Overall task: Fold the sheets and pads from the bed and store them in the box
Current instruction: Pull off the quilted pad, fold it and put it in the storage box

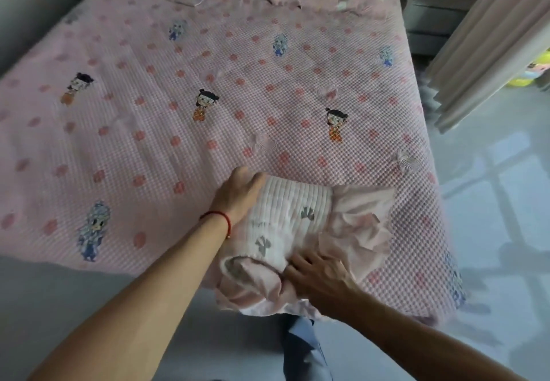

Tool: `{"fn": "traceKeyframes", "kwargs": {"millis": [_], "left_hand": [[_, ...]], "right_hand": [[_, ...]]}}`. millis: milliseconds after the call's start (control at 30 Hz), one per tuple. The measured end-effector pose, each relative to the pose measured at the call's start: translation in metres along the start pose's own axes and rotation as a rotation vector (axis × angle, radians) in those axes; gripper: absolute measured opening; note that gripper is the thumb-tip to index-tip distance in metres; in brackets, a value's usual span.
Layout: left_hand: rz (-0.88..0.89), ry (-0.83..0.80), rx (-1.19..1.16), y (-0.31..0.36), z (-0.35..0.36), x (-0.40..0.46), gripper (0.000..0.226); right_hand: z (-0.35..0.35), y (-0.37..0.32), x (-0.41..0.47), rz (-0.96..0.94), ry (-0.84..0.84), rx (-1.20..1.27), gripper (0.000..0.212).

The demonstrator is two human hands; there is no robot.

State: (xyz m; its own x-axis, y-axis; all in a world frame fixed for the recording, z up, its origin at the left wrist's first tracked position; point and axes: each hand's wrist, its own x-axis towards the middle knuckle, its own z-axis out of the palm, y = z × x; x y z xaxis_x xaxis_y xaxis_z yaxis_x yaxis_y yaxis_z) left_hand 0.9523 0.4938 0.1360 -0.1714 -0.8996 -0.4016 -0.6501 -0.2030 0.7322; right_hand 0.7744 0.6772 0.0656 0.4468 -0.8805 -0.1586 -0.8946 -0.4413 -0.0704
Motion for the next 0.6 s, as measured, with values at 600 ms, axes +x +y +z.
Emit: {"fn": "traceKeyframes", "kwargs": {"millis": [600], "left_hand": [[0.237, 0.255, 0.509, -0.102, 0.122, 0.003, 0.058]], "right_hand": [[0.040, 0.063, 0.069, 0.746, 0.115, 0.382, 0.079]]}}
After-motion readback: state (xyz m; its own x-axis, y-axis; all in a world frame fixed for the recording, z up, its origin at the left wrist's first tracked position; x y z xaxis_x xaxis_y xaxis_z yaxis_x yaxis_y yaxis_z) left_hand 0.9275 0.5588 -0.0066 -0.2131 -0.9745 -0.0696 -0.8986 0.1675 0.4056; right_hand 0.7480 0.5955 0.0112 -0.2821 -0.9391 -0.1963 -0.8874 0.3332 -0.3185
